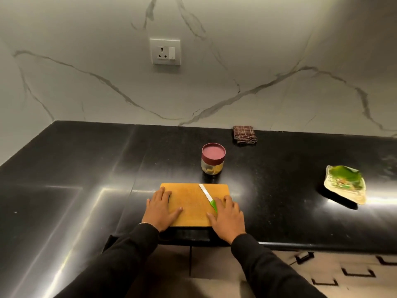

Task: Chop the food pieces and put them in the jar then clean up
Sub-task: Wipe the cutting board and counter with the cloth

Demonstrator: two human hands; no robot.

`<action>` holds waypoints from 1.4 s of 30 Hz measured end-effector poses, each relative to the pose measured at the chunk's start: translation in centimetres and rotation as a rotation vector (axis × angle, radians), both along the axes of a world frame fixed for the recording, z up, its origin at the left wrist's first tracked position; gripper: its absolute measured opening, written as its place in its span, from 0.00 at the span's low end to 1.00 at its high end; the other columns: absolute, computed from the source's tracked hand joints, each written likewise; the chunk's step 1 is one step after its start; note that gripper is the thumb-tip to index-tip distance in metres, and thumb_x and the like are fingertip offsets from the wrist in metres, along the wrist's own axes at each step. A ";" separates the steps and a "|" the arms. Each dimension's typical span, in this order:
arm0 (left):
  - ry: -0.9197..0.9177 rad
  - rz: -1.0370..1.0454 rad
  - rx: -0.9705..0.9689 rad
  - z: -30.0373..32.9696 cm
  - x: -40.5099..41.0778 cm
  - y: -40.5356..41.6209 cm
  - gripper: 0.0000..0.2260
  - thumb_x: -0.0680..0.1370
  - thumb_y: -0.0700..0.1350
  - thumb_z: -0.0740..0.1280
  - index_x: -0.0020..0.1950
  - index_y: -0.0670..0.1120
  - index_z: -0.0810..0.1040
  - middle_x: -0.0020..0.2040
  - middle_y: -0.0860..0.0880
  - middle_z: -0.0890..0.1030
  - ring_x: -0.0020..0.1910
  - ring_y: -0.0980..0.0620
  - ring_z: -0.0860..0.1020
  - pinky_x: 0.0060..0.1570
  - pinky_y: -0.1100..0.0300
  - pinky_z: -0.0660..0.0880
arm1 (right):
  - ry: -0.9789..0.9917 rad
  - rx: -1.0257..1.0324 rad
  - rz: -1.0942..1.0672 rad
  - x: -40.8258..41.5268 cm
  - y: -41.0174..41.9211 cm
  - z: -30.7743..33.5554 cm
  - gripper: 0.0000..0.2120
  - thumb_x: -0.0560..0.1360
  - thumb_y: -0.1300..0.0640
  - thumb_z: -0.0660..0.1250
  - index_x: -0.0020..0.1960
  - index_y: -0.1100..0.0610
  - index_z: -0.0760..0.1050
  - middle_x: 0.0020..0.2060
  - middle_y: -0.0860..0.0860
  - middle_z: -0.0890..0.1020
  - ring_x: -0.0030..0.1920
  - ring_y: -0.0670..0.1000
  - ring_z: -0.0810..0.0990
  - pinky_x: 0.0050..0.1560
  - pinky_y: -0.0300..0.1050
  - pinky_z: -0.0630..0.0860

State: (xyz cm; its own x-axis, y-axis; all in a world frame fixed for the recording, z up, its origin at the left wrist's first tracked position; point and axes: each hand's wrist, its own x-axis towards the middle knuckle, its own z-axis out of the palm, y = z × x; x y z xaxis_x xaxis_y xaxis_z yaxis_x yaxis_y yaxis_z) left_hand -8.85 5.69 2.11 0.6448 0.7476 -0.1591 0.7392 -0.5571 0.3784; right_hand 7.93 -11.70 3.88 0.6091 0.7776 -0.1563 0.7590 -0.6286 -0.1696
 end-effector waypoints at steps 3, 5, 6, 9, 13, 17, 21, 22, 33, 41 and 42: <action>0.090 -0.019 -0.030 0.8 0.3 0.3 0.37 0.76 0.67 0.63 0.78 0.49 0.60 0.81 0.47 0.54 0.80 0.44 0.54 0.74 0.33 0.54 | 0.074 -0.069 0.044 0.5 -0.2 1.1 0.31 0.80 0.37 0.59 0.78 0.47 0.57 0.73 0.55 0.60 0.68 0.59 0.67 0.66 0.56 0.71; 0.133 -0.024 -0.015 1.0 0.7 0.2 0.36 0.76 0.67 0.63 0.78 0.49 0.59 0.81 0.46 0.55 0.80 0.43 0.53 0.74 0.34 0.53 | 0.141 -0.097 0.058 1.0 -0.4 1.6 0.32 0.79 0.39 0.62 0.78 0.48 0.57 0.73 0.55 0.60 0.69 0.60 0.68 0.67 0.58 0.71; 0.124 -0.026 0.009 1.1 1.0 0.2 0.36 0.77 0.67 0.63 0.78 0.49 0.59 0.80 0.46 0.57 0.79 0.43 0.54 0.75 0.36 0.54 | 0.167 -0.097 0.064 1.3 -0.4 1.8 0.33 0.78 0.40 0.63 0.78 0.48 0.57 0.73 0.55 0.61 0.69 0.61 0.68 0.67 0.58 0.71; -0.002 -0.066 0.078 1.6 2.8 0.0 0.34 0.76 0.66 0.64 0.76 0.49 0.64 0.76 0.47 0.65 0.76 0.46 0.62 0.74 0.47 0.60 | 0.205 -0.069 0.058 2.7 -0.2 2.5 0.32 0.78 0.42 0.64 0.77 0.49 0.58 0.72 0.56 0.63 0.68 0.61 0.70 0.66 0.57 0.73; -0.182 -0.191 0.138 2.9 7.1 -1.2 0.29 0.76 0.63 0.67 0.72 0.51 0.70 0.71 0.49 0.71 0.71 0.49 0.68 0.70 0.53 0.67 | 0.178 -0.013 0.033 6.0 -0.1 3.6 0.32 0.78 0.41 0.64 0.77 0.51 0.59 0.70 0.56 0.65 0.67 0.61 0.71 0.64 0.55 0.74; -0.337 -0.339 0.158 4.9 13.5 -2.5 0.27 0.75 0.62 0.66 0.70 0.50 0.72 0.67 0.52 0.74 0.67 0.52 0.71 0.64 0.57 0.70 | 0.114 0.039 0.035 10.8 0.5 4.8 0.32 0.78 0.43 0.64 0.78 0.52 0.59 0.71 0.55 0.66 0.68 0.60 0.70 0.64 0.55 0.73; -0.388 -0.385 0.160 6.4 20.7 -3.0 0.25 0.75 0.59 0.66 0.69 0.50 0.72 0.66 0.53 0.75 0.67 0.53 0.72 0.63 0.54 0.71 | 0.080 0.065 0.032 16.1 1.5 6.1 0.34 0.79 0.42 0.64 0.79 0.53 0.57 0.71 0.55 0.64 0.69 0.59 0.70 0.64 0.54 0.73; -0.386 -0.380 0.151 6.6 22.4 -3.0 0.25 0.75 0.59 0.67 0.70 0.50 0.72 0.66 0.53 0.74 0.67 0.53 0.72 0.63 0.54 0.71 | 0.082 0.070 0.029 17.5 1.7 6.3 0.34 0.79 0.42 0.64 0.80 0.53 0.56 0.72 0.55 0.63 0.69 0.59 0.69 0.65 0.53 0.73; -0.240 -0.202 0.060 7.0 35.9 1.3 0.30 0.76 0.57 0.69 0.75 0.48 0.66 0.72 0.48 0.69 0.71 0.47 0.69 0.69 0.50 0.68 | 0.117 0.096 0.052 29.6 6.8 7.2 0.34 0.80 0.45 0.64 0.80 0.53 0.55 0.76 0.56 0.61 0.72 0.58 0.68 0.67 0.52 0.73; -0.094 -0.125 -0.023 6.4 40.8 5.1 0.32 0.76 0.57 0.70 0.76 0.47 0.64 0.71 0.45 0.68 0.70 0.44 0.70 0.68 0.47 0.69 | 0.217 0.075 0.037 34.6 11.0 6.0 0.35 0.79 0.45 0.66 0.80 0.52 0.56 0.76 0.56 0.60 0.73 0.59 0.68 0.70 0.53 0.71; -0.075 -0.117 -0.044 6.2 41.3 5.4 0.32 0.76 0.57 0.70 0.76 0.48 0.64 0.71 0.45 0.68 0.69 0.44 0.70 0.68 0.46 0.69 | 0.241 0.068 0.034 35.2 11.5 5.6 0.35 0.79 0.45 0.66 0.80 0.52 0.56 0.76 0.56 0.59 0.73 0.59 0.68 0.70 0.53 0.70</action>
State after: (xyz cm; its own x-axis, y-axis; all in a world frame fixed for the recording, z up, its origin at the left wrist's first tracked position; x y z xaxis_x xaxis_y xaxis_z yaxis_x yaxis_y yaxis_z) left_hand 32.45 11.07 8.35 0.7383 0.6602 -0.1380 0.6391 -0.6194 0.4560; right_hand 43.09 -0.23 9.52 0.5335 0.8109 -0.2407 0.7125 -0.5841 -0.3888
